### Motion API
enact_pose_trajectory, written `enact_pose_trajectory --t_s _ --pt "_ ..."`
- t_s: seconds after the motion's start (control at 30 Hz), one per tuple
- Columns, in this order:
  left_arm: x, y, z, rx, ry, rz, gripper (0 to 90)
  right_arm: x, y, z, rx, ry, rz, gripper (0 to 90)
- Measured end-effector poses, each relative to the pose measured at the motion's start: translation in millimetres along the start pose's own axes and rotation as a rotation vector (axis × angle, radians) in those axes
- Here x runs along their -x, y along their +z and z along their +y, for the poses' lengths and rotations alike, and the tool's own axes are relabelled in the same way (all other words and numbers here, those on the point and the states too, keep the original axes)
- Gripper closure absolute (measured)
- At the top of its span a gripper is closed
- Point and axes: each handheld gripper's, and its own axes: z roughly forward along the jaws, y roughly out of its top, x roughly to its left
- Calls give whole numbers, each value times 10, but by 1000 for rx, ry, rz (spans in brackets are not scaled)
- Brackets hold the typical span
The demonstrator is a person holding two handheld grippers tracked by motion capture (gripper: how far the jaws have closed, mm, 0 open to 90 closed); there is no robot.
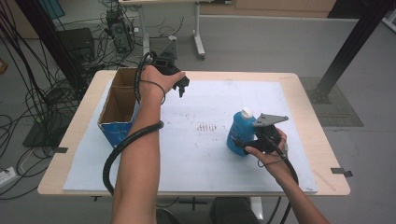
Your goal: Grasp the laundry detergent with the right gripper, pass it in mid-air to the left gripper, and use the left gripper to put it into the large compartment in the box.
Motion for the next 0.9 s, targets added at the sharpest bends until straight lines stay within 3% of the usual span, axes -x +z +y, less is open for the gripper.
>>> enact_pose_trajectory --t_s 0.4,0.7,0.9 --pt "-3 7 -1 -1 -1 -1 55 9 76 -3 -12 1 5 255" --pt "-13 13 -3 -1 -2 -1 54 14 83 -7 -5 -21 5 399" --pt "-1 7 1 1 0 -2 54 18 84 -20 2 -14 11 415"
